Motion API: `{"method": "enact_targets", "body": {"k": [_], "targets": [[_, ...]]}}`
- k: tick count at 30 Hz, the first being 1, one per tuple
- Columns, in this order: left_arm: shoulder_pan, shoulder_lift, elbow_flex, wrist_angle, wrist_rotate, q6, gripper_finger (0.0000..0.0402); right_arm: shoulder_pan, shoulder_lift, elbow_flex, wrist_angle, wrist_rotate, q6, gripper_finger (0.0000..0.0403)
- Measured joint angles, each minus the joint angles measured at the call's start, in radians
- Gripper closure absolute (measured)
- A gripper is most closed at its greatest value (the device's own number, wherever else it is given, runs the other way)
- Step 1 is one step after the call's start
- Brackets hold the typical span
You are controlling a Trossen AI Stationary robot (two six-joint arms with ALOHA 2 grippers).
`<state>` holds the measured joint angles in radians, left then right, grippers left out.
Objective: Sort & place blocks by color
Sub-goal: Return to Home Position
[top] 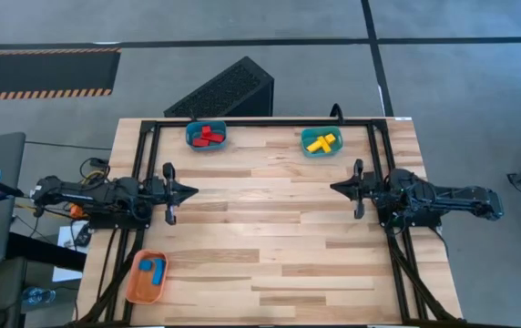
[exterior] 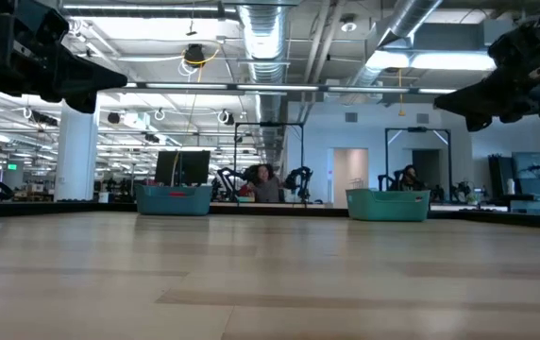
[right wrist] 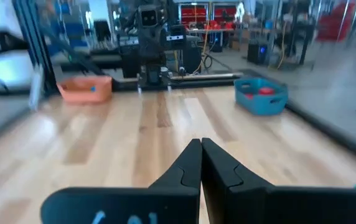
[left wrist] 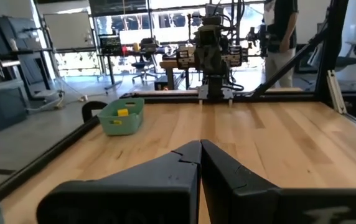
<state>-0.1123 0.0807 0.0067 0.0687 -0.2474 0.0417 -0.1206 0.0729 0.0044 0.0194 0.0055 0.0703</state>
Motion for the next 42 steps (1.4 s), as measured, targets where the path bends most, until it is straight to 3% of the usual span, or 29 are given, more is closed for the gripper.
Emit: {"method": "enact_targets", "body": {"k": [6,42], "targets": [[0.0,0.0,0.0,0.0,0.0,0.015,0.0401,0.001,0.0,0.0,0.001,0.0,-0.172,0.0381],[0.0,0.0,0.0,0.0,0.001,-0.002,0.0401,0.001,0.0,0.0,0.003,-0.001,-0.176,0.0381]]}}
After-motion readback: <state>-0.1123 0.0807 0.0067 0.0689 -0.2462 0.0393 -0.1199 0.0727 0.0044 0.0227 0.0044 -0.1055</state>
